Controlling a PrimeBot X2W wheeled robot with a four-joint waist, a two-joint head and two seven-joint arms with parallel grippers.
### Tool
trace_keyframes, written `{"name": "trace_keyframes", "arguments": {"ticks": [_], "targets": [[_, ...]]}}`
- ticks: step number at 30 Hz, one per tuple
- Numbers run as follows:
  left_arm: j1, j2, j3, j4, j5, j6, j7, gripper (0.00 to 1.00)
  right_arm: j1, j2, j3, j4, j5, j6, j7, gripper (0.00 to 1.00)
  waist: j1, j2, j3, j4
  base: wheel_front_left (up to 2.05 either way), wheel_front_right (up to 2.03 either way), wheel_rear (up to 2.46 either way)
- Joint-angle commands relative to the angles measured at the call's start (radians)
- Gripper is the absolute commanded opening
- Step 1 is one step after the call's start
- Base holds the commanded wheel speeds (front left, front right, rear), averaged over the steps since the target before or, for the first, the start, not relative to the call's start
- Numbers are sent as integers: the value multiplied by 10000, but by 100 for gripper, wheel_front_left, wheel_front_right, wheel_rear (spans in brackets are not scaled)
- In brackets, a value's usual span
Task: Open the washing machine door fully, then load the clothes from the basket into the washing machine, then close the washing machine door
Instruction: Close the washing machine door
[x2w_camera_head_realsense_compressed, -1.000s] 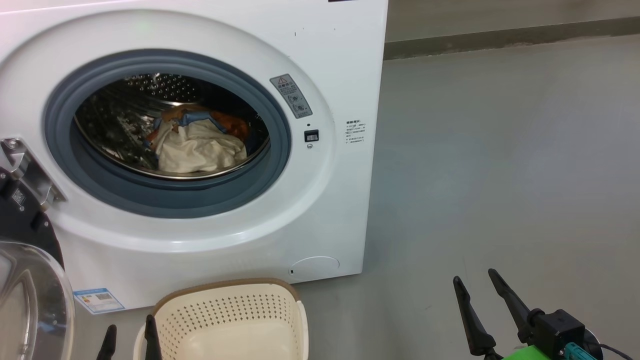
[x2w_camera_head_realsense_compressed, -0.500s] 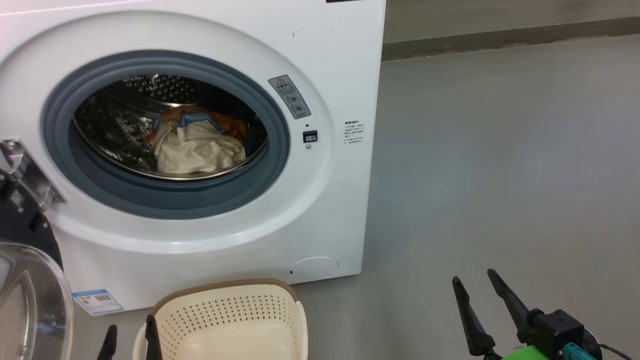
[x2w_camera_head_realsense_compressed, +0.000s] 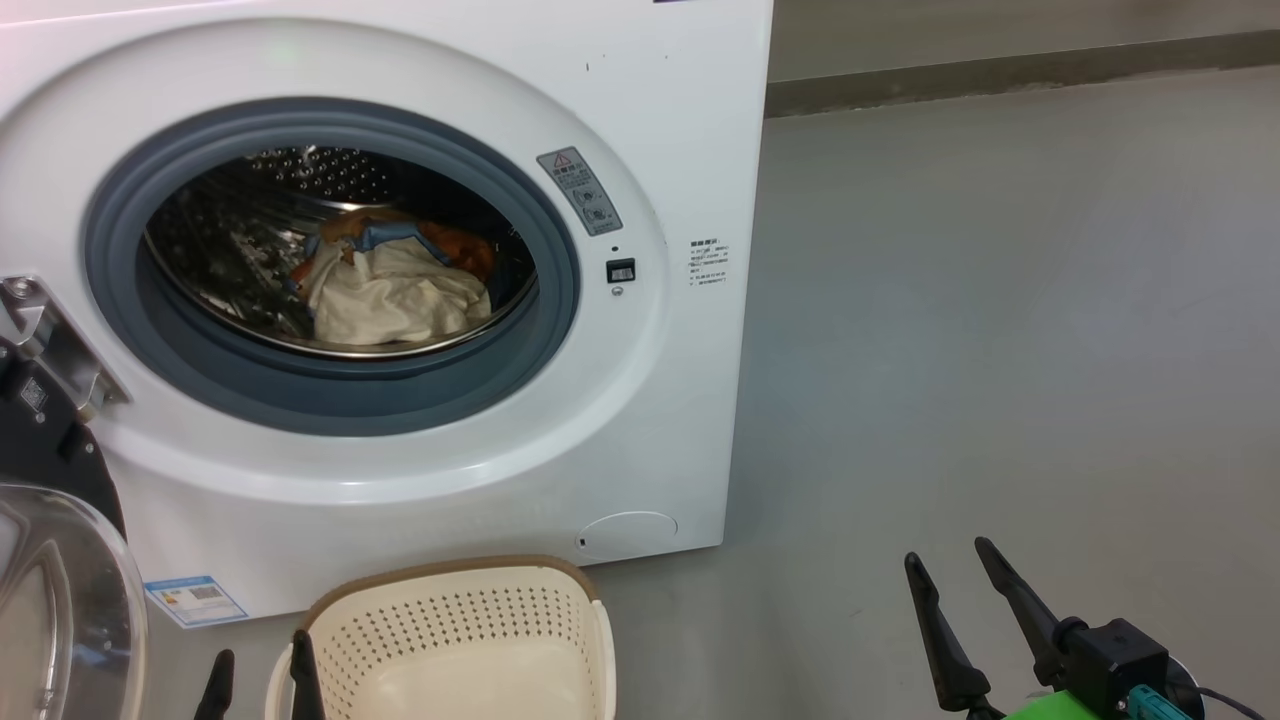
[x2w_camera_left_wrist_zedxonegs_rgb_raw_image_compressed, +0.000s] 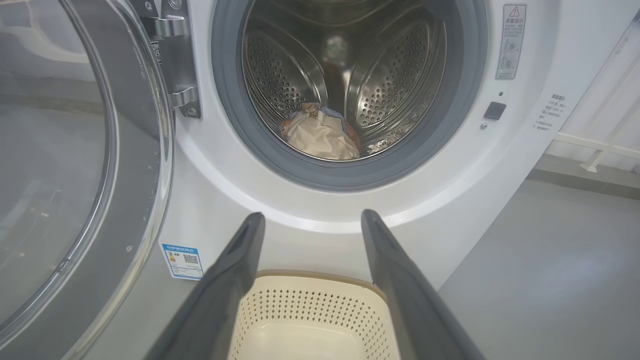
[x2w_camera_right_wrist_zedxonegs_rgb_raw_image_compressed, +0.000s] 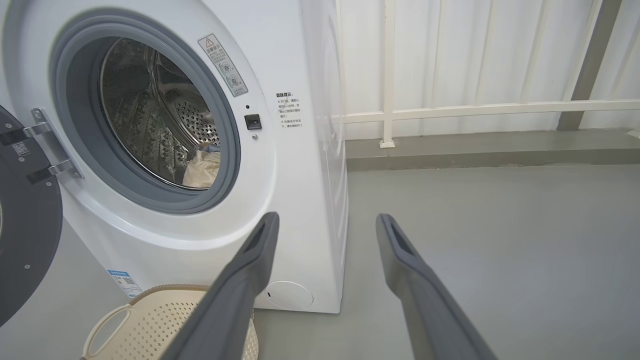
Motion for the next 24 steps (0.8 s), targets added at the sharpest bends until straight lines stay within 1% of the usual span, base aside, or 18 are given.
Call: {"name": "trace_keyframes", "arguments": {"ticks": [1,24], "targets": [[-155,103,347,-260,87,-14,-55,100,-167,-28,289,-292,19,16,-48,100,0,0,4,7,0,0,0],[-159,103,419,-238,164,-56,-55,100,-183,11,292,-315,-14,16,-48,100,0,0,41,12,0,0,0]]}}
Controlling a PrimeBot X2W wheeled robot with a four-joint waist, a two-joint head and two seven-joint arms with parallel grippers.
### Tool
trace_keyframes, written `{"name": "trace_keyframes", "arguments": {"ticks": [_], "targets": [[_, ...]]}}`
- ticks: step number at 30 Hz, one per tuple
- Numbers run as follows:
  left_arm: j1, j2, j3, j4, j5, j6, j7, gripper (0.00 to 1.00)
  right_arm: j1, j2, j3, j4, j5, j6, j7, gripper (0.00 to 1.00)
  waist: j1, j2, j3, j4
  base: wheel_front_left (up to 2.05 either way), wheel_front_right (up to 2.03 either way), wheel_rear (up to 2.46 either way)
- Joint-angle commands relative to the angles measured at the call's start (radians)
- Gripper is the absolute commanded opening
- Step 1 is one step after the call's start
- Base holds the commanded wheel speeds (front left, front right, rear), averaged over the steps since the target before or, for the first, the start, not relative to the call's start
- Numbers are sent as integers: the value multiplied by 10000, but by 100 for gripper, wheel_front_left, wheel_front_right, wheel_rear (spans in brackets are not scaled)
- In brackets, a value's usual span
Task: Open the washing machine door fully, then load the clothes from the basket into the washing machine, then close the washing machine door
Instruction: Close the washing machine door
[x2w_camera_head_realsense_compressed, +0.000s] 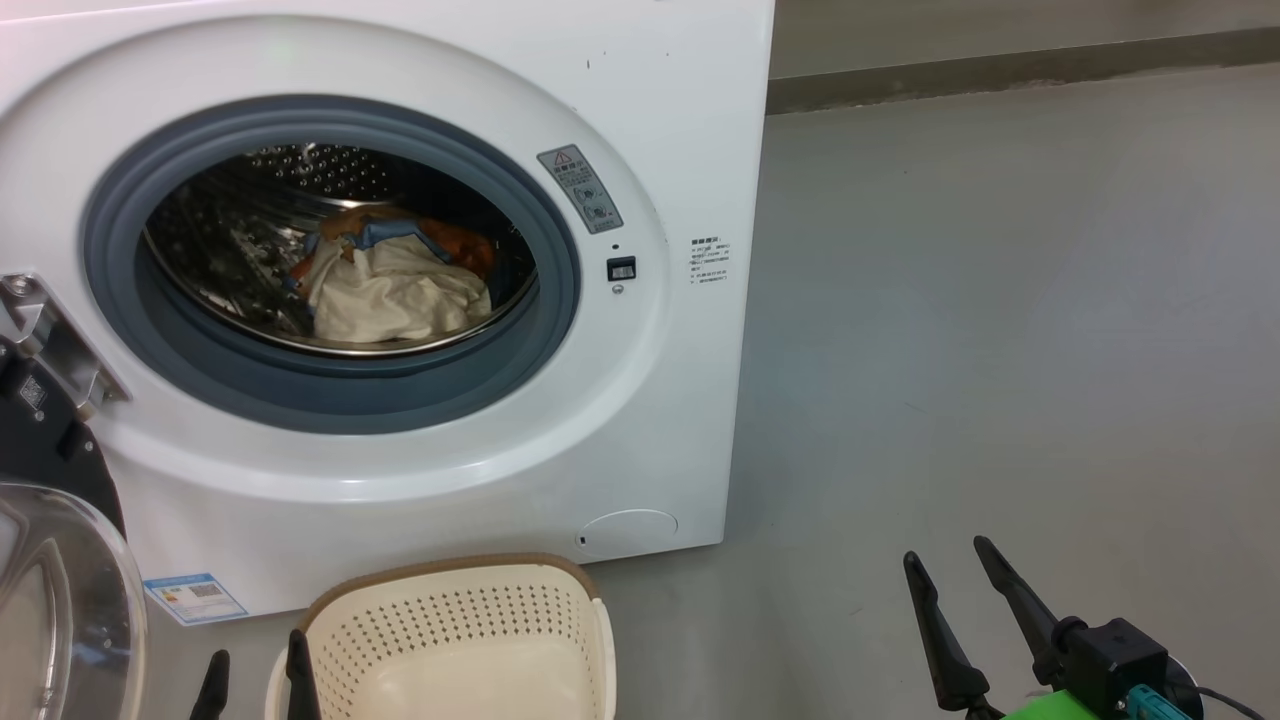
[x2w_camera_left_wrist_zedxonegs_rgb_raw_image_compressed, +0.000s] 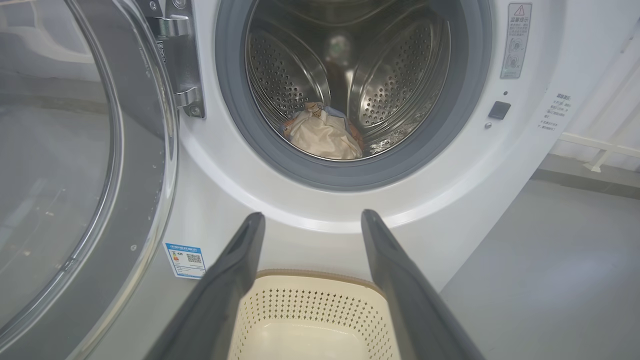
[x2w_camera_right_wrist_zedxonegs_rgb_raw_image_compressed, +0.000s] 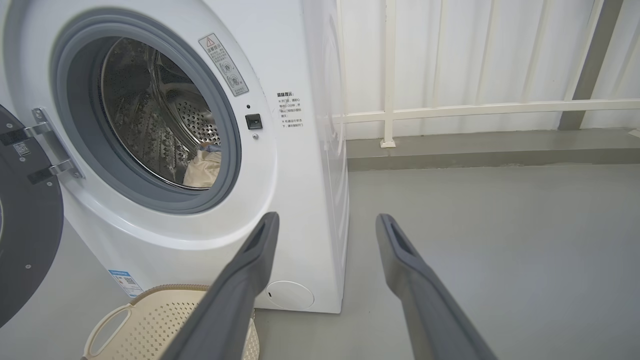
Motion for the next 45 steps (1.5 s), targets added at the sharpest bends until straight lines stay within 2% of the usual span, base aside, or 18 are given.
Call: {"name": "trace_keyframes", "arguments": {"ticks": [1,22,45], "targets": [[-162,103,351,-235,133,-54,-55,100,-184,-1,285,-285,-15,16,-48,100,0,0,3,1,0,0,0],[-189,102,323,-177,190,-6,-55,100,-211,6,280,-269,-39,16,-48,100,0,0,24,0,-6,6,0],[-186,102,350,-297,332,-1,-55,100,-218,8,304,-286,-47,16,-48,100,0,0,94,-31,-112,112,0]]}}
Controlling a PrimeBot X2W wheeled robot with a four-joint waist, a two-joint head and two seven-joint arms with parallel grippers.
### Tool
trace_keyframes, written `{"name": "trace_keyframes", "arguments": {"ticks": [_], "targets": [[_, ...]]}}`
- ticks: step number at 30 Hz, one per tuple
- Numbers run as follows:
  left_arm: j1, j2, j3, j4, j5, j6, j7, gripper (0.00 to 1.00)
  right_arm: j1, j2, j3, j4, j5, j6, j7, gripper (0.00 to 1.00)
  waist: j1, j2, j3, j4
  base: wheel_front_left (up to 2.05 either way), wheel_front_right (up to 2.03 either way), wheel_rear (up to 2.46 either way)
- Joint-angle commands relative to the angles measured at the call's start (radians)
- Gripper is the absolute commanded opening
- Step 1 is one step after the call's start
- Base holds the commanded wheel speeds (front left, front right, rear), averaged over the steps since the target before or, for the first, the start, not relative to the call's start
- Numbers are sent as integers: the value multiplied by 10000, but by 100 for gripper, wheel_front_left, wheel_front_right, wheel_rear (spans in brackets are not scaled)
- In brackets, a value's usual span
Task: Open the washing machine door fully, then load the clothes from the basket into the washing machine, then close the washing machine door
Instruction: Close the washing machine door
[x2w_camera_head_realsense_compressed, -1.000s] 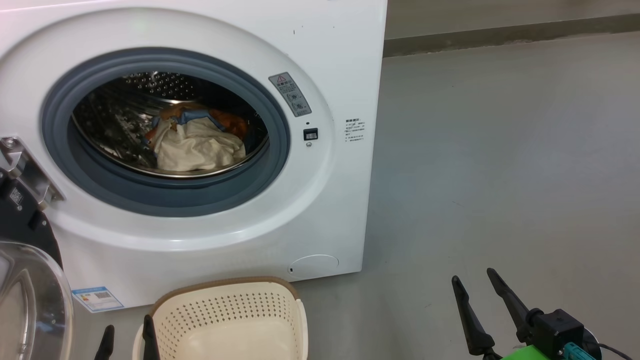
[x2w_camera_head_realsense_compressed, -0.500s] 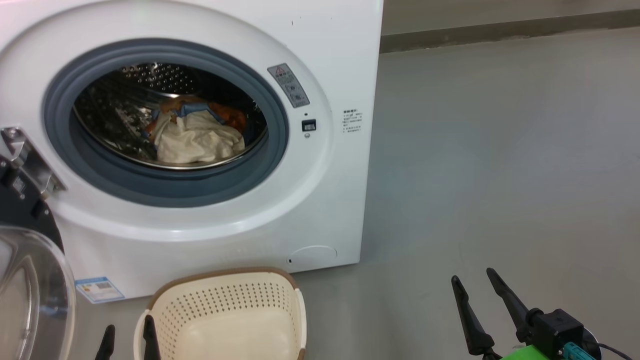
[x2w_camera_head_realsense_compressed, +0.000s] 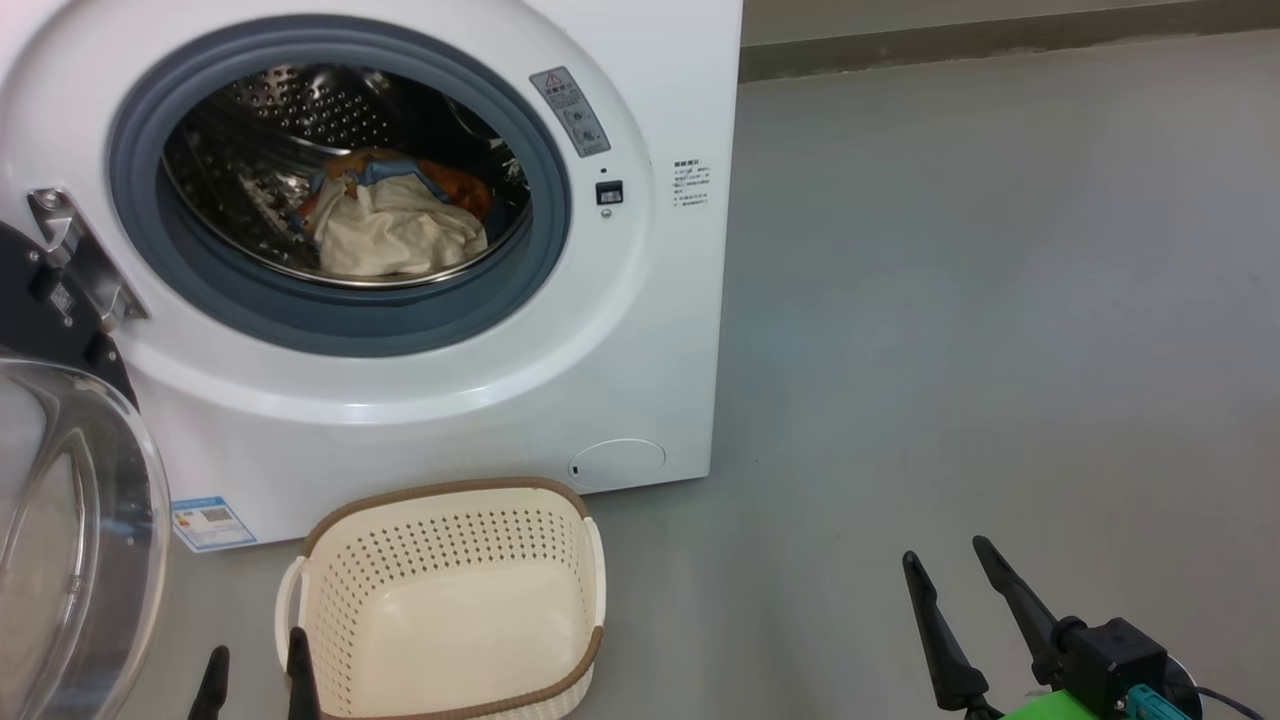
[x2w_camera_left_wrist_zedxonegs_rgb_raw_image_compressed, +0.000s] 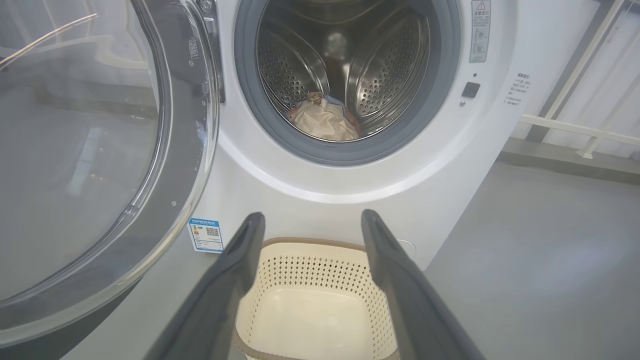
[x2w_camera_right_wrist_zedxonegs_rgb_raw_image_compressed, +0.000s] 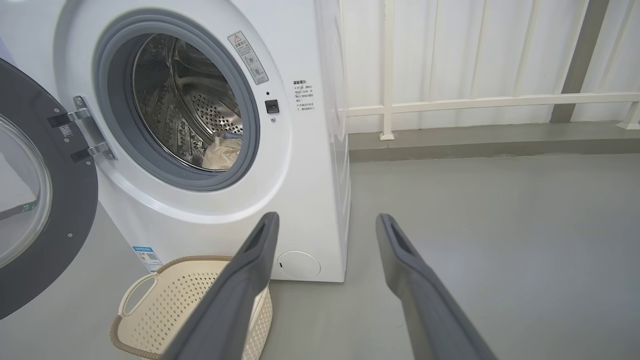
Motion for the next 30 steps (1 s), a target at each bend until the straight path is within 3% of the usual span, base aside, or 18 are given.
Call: {"name": "trace_keyframes", "arguments": {"ticks": [1,15,30], "targets": [[-188,101,333,-215,82,-9,-55,100,-216,-7,308,-286,-47,16,-48,100,0,0,6,-10,-11,11,0],[-260,100,290,-142,102,-92,-55,100,-215,-1,277,-286,-49,16,-48,100,0,0,29,53,0,0,0],[-244,100,316,-133,174,-86,-55,100,-235,-3,276,-249,-40,16,-48,100,0,0,14,1238,0,0,0]]}}
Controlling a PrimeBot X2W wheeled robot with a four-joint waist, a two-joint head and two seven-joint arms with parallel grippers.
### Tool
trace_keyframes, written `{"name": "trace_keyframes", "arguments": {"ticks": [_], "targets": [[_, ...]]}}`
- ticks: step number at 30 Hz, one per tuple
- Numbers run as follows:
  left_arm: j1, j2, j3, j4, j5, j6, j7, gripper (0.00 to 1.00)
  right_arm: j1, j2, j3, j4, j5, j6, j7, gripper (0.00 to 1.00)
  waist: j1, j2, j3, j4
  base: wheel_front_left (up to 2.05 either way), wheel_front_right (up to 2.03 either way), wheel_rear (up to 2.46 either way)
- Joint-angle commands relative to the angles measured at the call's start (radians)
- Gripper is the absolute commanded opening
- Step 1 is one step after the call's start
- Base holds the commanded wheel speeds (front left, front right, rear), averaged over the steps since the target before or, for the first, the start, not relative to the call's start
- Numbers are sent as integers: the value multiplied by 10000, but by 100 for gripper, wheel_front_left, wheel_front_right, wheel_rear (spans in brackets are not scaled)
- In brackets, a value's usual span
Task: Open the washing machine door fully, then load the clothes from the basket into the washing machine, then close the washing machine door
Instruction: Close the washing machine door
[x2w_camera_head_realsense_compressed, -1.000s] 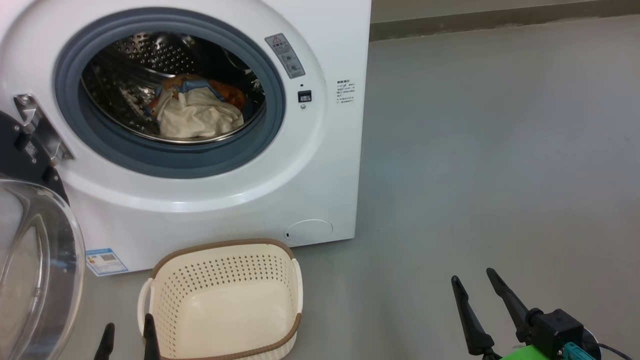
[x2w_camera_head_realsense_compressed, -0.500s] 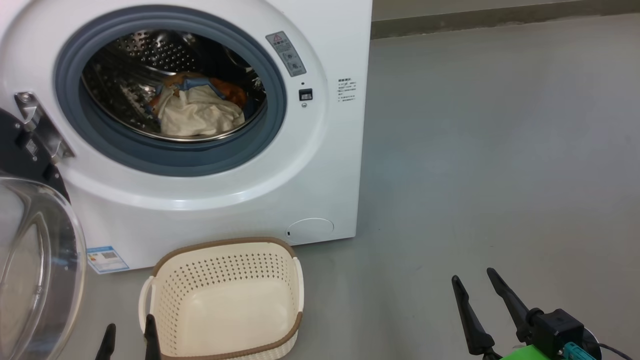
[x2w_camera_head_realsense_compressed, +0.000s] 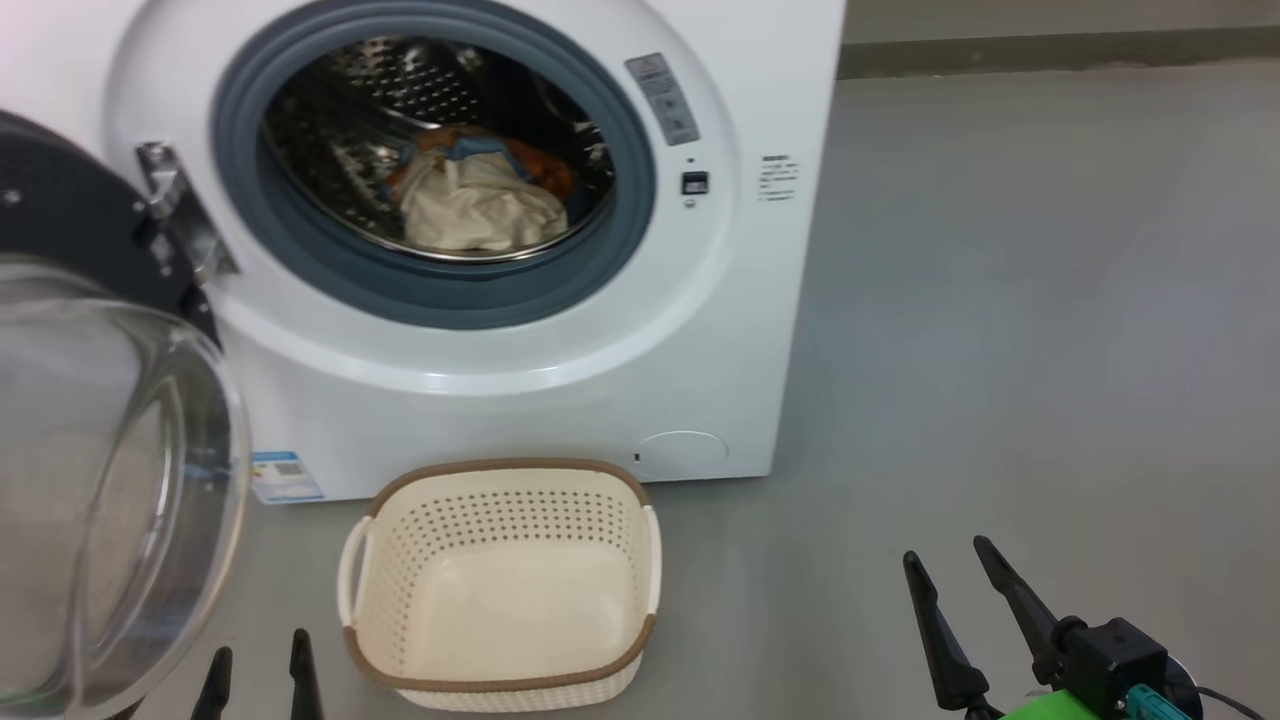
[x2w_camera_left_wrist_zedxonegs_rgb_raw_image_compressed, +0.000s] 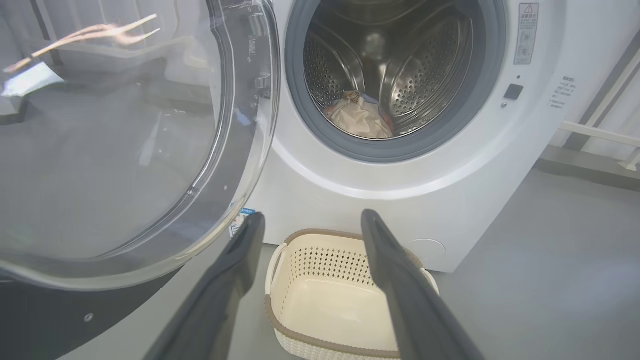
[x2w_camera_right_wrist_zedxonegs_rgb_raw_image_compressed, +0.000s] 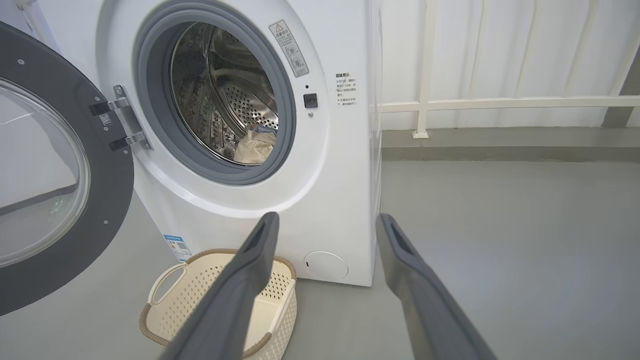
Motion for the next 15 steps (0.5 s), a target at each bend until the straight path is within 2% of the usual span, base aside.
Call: {"name": "trace_keyframes", "arguments": {"ticks": [1,15], "targets": [[-230,102,335,-190,86,12,-57,100,-242,-7,293,-240,-38,16,-48,100,0,-1,-26,424,0,0,0],[-172,102,328,-154,166,80,-57,100,-250,-51,381,-144,43,16,-48,100,0,-1,-293,2594,0,0,0]]}}
